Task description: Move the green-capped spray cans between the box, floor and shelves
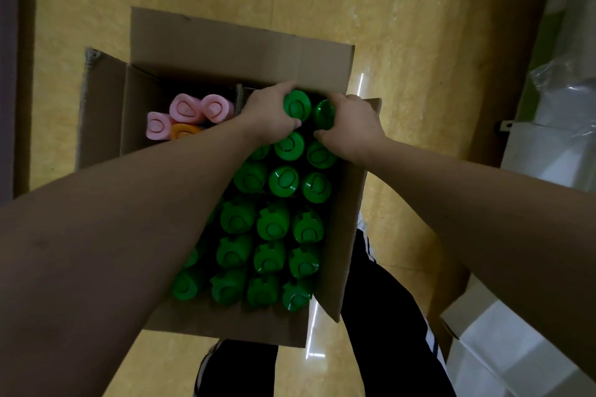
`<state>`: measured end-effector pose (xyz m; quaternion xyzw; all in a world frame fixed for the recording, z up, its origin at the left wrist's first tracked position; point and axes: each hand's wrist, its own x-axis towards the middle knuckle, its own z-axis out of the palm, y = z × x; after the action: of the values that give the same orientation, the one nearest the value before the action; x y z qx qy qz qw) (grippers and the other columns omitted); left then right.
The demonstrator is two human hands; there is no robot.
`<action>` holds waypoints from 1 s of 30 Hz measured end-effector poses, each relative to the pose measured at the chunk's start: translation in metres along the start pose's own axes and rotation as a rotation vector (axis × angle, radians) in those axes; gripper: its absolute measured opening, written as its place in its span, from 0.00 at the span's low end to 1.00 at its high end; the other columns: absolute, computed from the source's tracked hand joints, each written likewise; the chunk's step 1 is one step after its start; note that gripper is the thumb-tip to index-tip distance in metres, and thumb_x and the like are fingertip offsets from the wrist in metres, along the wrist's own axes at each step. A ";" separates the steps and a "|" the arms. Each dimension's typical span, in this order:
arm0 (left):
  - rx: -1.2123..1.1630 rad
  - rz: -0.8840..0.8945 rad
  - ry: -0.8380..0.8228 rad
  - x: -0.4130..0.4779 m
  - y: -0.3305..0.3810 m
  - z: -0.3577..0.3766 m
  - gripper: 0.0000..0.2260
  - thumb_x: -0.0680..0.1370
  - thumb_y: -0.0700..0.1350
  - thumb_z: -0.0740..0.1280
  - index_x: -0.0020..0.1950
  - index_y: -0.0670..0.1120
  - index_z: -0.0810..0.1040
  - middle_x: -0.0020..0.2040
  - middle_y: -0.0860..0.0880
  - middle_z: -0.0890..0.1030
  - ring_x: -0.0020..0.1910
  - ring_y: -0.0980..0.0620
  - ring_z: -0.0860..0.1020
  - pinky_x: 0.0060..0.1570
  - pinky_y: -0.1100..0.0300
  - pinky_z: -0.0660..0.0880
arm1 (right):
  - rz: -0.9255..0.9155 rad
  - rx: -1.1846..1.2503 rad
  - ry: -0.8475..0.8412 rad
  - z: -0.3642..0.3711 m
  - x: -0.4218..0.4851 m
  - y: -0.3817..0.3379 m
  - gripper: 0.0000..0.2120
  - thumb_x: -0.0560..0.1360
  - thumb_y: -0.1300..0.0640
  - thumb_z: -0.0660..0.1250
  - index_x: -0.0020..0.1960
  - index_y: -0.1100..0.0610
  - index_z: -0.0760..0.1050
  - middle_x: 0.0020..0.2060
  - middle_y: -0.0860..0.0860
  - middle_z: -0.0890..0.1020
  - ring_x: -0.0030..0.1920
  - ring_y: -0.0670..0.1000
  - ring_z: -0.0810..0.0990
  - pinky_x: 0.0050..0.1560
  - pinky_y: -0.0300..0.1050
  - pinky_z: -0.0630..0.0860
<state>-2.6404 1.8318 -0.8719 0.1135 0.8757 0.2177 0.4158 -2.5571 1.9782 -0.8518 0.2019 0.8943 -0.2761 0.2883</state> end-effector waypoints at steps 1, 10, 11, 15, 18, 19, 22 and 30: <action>0.017 0.010 0.011 -0.005 0.003 -0.004 0.35 0.75 0.47 0.75 0.79 0.51 0.65 0.76 0.46 0.71 0.76 0.45 0.66 0.74 0.59 0.55 | -0.004 -0.021 0.008 -0.003 -0.003 -0.002 0.31 0.74 0.51 0.73 0.73 0.54 0.68 0.64 0.57 0.76 0.63 0.59 0.76 0.60 0.51 0.75; 0.184 0.108 0.112 -0.099 0.054 -0.099 0.41 0.77 0.59 0.71 0.82 0.51 0.53 0.82 0.43 0.52 0.80 0.37 0.49 0.78 0.43 0.52 | -0.005 -0.082 0.136 -0.098 -0.077 -0.082 0.40 0.75 0.43 0.71 0.80 0.52 0.57 0.70 0.58 0.71 0.68 0.62 0.71 0.65 0.54 0.73; 0.206 0.132 0.122 -0.121 0.065 -0.117 0.41 0.77 0.60 0.70 0.83 0.52 0.53 0.83 0.43 0.50 0.81 0.37 0.47 0.78 0.42 0.52 | -0.007 -0.107 0.155 -0.118 -0.098 -0.095 0.40 0.75 0.42 0.70 0.80 0.52 0.56 0.72 0.59 0.70 0.69 0.62 0.70 0.65 0.55 0.72; 0.402 0.292 0.200 -0.218 0.114 -0.202 0.41 0.76 0.64 0.68 0.82 0.57 0.50 0.83 0.49 0.45 0.81 0.40 0.42 0.77 0.38 0.52 | 0.013 -0.190 0.259 -0.202 -0.190 -0.153 0.39 0.76 0.35 0.66 0.81 0.48 0.55 0.78 0.57 0.63 0.74 0.63 0.63 0.70 0.59 0.67; 0.529 0.356 0.291 -0.297 0.154 -0.267 0.41 0.76 0.67 0.65 0.82 0.58 0.49 0.83 0.50 0.43 0.81 0.41 0.40 0.76 0.36 0.49 | 0.011 -0.270 0.339 -0.261 -0.263 -0.199 0.41 0.76 0.31 0.62 0.81 0.45 0.51 0.80 0.54 0.58 0.78 0.63 0.57 0.73 0.63 0.62; 0.552 0.375 0.325 -0.322 0.167 -0.287 0.40 0.76 0.68 0.64 0.82 0.58 0.49 0.83 0.50 0.43 0.81 0.41 0.40 0.76 0.36 0.49 | 0.003 -0.299 0.368 -0.278 -0.287 -0.213 0.41 0.76 0.30 0.62 0.82 0.44 0.50 0.81 0.53 0.55 0.79 0.63 0.54 0.74 0.64 0.60; 0.596 0.435 0.444 -0.390 0.202 -0.338 0.37 0.78 0.66 0.62 0.82 0.57 0.50 0.83 0.50 0.44 0.81 0.41 0.41 0.77 0.37 0.49 | -0.036 -0.381 0.466 -0.321 -0.350 -0.249 0.43 0.75 0.30 0.63 0.82 0.44 0.47 0.82 0.54 0.51 0.80 0.64 0.49 0.75 0.67 0.55; 0.638 0.410 0.746 -0.532 0.234 -0.405 0.35 0.80 0.64 0.62 0.82 0.58 0.50 0.83 0.51 0.44 0.81 0.42 0.41 0.77 0.37 0.49 | -0.239 -0.518 0.665 -0.392 -0.454 -0.312 0.45 0.75 0.33 0.66 0.82 0.46 0.46 0.82 0.56 0.49 0.80 0.65 0.49 0.74 0.69 0.55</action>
<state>-2.6165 1.7194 -0.1733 0.3180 0.9467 0.0428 -0.0301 -2.5366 1.8864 -0.1827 0.0958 0.9953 0.0059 -0.0083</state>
